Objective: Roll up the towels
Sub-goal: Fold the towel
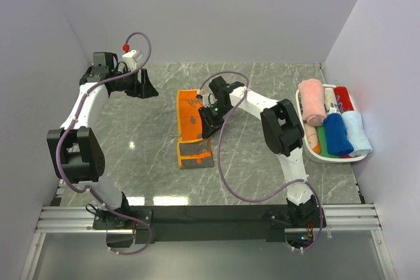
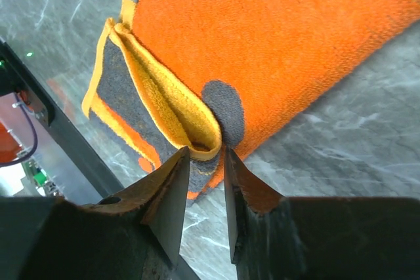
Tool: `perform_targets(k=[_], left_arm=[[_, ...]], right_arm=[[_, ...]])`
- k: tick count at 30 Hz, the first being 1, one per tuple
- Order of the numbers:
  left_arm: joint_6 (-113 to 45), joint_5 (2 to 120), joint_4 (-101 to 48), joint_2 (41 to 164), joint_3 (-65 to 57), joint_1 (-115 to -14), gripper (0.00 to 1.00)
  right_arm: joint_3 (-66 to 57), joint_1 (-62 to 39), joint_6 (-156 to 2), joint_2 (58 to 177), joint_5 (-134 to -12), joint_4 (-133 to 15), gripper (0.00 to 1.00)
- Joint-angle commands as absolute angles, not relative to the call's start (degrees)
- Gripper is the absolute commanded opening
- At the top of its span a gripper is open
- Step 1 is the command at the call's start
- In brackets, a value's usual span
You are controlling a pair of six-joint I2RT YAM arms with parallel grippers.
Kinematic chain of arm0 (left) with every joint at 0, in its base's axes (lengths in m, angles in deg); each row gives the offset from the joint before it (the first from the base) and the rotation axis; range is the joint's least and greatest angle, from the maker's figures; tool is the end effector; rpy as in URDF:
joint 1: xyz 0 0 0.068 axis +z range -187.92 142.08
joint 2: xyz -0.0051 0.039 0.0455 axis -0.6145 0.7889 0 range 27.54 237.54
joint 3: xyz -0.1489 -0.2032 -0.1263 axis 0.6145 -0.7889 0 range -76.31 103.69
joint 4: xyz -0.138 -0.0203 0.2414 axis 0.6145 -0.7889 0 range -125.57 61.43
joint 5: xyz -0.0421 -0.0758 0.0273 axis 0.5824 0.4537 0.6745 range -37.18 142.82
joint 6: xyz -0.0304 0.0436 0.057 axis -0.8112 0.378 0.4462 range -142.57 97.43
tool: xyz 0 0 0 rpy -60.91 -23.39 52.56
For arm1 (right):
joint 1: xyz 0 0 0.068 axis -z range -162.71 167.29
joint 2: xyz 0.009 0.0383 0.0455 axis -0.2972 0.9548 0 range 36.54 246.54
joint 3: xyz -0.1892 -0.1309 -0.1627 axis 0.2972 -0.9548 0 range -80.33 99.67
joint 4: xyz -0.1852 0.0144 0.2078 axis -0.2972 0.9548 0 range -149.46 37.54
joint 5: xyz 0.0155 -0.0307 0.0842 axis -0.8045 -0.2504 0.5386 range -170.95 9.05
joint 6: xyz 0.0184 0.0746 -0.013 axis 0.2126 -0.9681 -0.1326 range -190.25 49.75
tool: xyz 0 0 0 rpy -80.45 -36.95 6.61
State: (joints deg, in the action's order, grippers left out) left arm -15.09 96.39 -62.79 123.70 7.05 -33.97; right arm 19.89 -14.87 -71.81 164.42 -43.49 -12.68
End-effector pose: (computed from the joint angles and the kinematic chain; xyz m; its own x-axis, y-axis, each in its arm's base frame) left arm 0.4050 -0.0181 0.2959 -0.6691 0.0485 -0.7416 0.5105 0.7552 -0.4112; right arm 0.3873 0.2914 0.1379 -0.8305 -0.4966 -0.2523 -0.5382 0.5989 0.5930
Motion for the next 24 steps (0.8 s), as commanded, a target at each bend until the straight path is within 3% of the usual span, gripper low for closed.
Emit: perform_targets(k=[1,9,14,24], left_arm=[[-14.22,97.38,-62.14,121.58,7.28,-34.14,0.7],[-14.49,97.38,-60.39,119.92,5.61,-34.14,0.7],[-12.47,97.29,-61.17,118.95,5.34,-34.14,0.68],[-8.78,97.38,-63.02,118.59,3.85,-34.14,0.65]], right_arm=[[22.85,-15.32,-71.39,166.01,-40.96,-11.39,0.34],[23.38,-15.4,-71.56,167.32,-40.17,-10.6,0.32],[23.3,-15.05,-71.65,166.1,-40.34,-10.24,0.0],[18.29,-11.72,-72.88,160.38,-37.53,-12.7,0.0]])
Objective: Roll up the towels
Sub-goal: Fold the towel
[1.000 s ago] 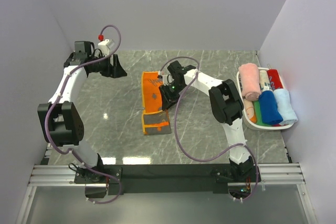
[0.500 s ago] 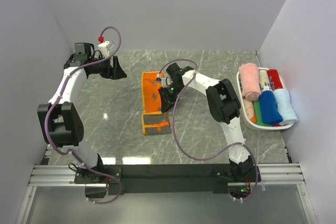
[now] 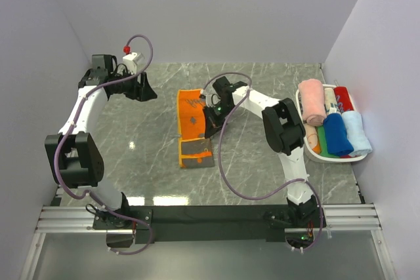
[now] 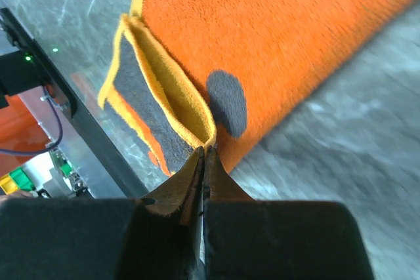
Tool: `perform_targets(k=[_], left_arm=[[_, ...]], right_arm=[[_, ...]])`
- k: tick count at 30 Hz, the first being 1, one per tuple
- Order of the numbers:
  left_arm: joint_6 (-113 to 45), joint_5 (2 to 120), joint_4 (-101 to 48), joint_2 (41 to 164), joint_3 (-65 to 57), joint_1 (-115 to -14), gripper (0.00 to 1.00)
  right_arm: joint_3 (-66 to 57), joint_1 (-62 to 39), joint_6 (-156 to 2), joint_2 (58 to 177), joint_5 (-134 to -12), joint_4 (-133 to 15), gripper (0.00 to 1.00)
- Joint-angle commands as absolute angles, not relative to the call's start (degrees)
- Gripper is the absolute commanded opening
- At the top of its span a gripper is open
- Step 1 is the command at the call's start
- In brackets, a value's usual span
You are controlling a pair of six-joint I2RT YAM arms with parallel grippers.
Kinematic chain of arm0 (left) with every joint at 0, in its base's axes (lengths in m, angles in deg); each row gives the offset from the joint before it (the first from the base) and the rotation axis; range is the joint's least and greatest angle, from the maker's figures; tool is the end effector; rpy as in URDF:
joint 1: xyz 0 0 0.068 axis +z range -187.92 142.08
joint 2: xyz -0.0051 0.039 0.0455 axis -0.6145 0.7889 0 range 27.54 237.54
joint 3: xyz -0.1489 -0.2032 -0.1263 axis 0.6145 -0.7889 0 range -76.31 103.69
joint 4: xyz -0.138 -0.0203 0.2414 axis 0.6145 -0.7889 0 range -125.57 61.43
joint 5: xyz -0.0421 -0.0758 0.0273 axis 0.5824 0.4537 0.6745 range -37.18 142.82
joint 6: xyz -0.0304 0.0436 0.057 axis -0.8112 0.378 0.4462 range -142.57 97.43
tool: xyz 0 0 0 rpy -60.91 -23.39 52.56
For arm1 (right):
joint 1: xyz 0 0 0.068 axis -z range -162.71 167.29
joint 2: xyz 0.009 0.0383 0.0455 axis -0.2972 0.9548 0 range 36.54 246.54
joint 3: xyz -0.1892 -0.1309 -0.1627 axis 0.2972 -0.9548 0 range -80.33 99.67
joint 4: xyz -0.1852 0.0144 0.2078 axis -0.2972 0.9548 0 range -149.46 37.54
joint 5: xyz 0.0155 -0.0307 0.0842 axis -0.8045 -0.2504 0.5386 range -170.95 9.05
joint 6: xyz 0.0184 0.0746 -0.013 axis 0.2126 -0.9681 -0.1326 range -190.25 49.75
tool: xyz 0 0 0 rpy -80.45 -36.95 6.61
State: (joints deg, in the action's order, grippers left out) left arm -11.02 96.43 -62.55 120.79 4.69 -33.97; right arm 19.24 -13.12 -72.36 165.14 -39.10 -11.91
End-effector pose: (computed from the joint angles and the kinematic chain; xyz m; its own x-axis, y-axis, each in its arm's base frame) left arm 0.3924 -0.0190 0.3008 -0.6205 0.1026 -0.7775 0.5619 0.7497 -0.3495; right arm 0.3903 0.2806 0.1315 -0.8571 -0.4712 -0.2081 -0.4794 0.5818 0.6570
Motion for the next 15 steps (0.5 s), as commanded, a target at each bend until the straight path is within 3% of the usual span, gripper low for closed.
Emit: perform_targets(k=[1,8,15], left_arm=[[-8.43,97.38,-63.11,118.77,3.76,-34.14,0.64],[-5.53,97.47,-63.99,118.95,2.62,-34.4,0.66],[4.73,97.99,-67.5,115.88,-2.46,-35.45,0.64]], right_arm=[[18.11,-11.45,-72.8,160.38,-37.44,-12.97,0.0],[19.68,-11.71,-72.27,164.41,-37.88,-12.0,0.0],[21.36,-11.98,-72.09,165.31,-39.11,-11.03,0.27]])
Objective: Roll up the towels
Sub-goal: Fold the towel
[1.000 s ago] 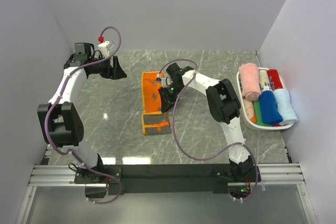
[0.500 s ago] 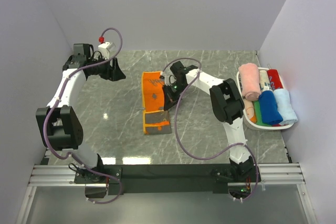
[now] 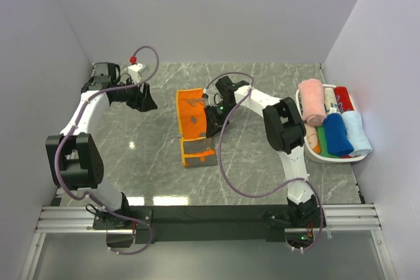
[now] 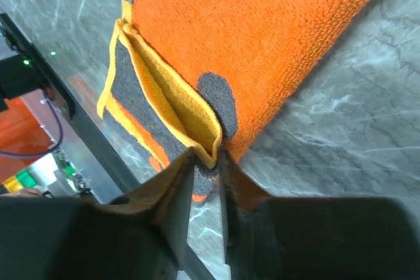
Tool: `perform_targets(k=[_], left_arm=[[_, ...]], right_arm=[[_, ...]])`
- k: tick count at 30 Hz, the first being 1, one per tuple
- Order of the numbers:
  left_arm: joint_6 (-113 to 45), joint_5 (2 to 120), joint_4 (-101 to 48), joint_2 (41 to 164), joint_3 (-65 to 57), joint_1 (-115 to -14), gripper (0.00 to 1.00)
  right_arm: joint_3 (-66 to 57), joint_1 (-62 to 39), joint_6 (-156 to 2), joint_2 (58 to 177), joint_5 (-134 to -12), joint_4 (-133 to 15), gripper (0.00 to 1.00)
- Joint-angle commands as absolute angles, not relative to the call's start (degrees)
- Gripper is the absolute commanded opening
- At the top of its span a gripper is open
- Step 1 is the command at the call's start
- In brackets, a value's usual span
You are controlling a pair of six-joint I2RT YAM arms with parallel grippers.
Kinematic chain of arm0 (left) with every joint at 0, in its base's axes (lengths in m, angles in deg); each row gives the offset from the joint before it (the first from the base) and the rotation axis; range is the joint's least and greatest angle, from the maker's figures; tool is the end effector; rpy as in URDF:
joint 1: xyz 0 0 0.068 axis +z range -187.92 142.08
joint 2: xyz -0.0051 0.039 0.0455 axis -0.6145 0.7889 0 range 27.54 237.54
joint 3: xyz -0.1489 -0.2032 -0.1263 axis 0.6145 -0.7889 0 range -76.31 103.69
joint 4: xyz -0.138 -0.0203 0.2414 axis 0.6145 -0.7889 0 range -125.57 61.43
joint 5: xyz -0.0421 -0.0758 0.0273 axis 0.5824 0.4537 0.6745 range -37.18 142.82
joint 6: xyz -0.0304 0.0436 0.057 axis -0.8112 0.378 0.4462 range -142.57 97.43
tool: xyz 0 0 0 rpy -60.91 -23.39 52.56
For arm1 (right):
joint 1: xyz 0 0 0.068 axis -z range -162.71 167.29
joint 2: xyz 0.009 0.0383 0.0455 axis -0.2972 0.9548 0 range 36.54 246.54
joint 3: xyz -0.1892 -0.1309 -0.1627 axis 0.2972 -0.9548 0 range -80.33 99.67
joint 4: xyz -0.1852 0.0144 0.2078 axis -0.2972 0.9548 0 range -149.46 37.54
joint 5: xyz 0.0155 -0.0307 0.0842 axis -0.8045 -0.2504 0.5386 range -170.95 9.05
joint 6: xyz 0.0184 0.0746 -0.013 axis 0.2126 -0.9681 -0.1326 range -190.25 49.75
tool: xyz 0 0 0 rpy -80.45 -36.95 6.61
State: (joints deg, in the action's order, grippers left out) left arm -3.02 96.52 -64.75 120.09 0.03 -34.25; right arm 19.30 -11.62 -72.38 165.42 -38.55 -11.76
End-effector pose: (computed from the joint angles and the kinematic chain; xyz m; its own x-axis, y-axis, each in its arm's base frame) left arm 0.3786 -0.0218 0.2738 -0.6196 0.2028 -0.7582 0.6176 0.7221 -0.3116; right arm 0.3971 0.2706 0.1299 -0.8704 -0.4493 -0.2013 -0.4583 0.5899 0.6648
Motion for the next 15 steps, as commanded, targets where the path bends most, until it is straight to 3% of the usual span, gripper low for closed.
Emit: perform_targets(k=[1,6,8,11,15], left_arm=[[6.33,97.47,-68.03,114.22,-3.52,-36.06,0.64],[14.07,95.27,-71.54,107.71,-12.12,-43.61,0.58],[16.27,94.48,-70.68,103.75,-15.29,-46.69,0.57],[18.38,91.51,-66.56,99.44,-21.62,-54.07,0.52],[21.37,82.46,-56.9,94.61,-32.5,-66.79,0.45]], right_arm=[[21.27,-11.89,-72.09,164.69,-39.63,-10.77,0.3],[16.01,-7.95,-71.39,156.62,-46.57,-11.55,0.45],[14.16,-6.18,-71.13,152.57,-45.62,-12.18,0.46],[13.1,-6.0,-70.77,148.79,-40.9,-12.88,0.45],[10.82,-9.51,-71.57,148.43,-33.49,-13.85,0.32]])
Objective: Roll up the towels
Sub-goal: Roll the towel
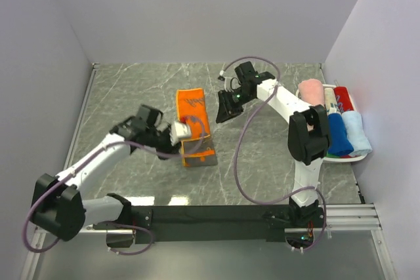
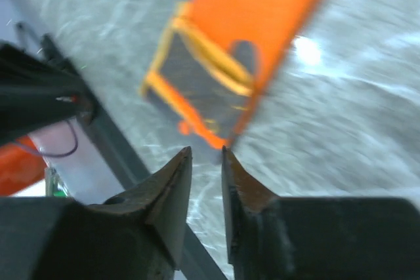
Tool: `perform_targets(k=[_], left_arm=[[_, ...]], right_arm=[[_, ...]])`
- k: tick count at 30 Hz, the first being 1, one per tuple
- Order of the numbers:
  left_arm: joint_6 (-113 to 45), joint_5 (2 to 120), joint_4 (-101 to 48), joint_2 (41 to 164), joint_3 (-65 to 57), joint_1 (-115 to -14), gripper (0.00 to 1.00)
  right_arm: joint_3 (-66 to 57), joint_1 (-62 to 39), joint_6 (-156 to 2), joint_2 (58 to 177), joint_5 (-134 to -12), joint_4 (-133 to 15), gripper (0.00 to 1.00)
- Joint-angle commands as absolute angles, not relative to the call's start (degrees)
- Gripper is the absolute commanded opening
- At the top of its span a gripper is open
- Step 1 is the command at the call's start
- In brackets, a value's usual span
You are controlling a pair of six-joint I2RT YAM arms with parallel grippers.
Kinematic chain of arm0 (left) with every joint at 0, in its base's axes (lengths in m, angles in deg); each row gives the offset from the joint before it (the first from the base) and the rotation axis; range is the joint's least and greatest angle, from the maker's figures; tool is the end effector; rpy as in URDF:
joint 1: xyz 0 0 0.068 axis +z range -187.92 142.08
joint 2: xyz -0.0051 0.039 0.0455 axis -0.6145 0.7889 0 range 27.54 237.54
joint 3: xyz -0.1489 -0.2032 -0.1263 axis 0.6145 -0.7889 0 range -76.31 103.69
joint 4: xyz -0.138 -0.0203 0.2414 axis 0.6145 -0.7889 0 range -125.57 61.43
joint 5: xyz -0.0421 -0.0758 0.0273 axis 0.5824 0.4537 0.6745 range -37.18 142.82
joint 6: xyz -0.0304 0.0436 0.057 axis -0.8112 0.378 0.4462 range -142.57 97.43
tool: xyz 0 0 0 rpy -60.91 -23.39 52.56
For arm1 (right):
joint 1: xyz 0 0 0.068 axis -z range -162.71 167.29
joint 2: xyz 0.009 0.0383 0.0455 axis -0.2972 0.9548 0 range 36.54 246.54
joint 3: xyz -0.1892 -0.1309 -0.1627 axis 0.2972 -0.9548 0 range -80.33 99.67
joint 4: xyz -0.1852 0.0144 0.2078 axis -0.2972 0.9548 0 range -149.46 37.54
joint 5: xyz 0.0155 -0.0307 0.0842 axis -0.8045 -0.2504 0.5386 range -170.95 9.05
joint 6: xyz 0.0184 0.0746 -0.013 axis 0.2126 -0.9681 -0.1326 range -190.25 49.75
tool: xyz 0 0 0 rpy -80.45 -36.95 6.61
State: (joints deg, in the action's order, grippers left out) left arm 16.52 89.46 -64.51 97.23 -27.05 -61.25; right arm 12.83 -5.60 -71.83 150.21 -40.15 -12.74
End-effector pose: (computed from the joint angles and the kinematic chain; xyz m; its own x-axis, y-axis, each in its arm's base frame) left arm 0.2262 -0.1408 0.2280 -0.2016 0.6381 -0.7431 0.9643 0.2621 -0.0365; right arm 0.3936 0.2134 0.2130 -0.8637 -0.3420 -0.3703 -0.5038 0.6087 0.6129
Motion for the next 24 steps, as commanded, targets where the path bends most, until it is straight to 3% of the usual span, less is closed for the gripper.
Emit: perform_targets(k=[1,6,14,24], left_arm=[[21.28,80.52,-54.26,92.86,-34.62,-68.75,0.44],[18.83,71.29,-40.28,90.56,-44.12,-78.95,0.46],[17.59,61.88,-32.1,91.78,-48.79,-91.95,0.52],[21.54,55.1,-20.4,99.68,-51.96,-92.67,0.53]], right_arm=[[9.94,-11.87,-71.56,148.78,-33.31,-14.46,0.31],[4.49,-15.75,-73.41,151.15,-30.67,-18.15,0.29],[2.64,-15.84,-74.46,155.28,-29.8,-22.37,0.28],[5.45,-16.02,-77.18,163.01,-31.9,-22.55,0.28]])
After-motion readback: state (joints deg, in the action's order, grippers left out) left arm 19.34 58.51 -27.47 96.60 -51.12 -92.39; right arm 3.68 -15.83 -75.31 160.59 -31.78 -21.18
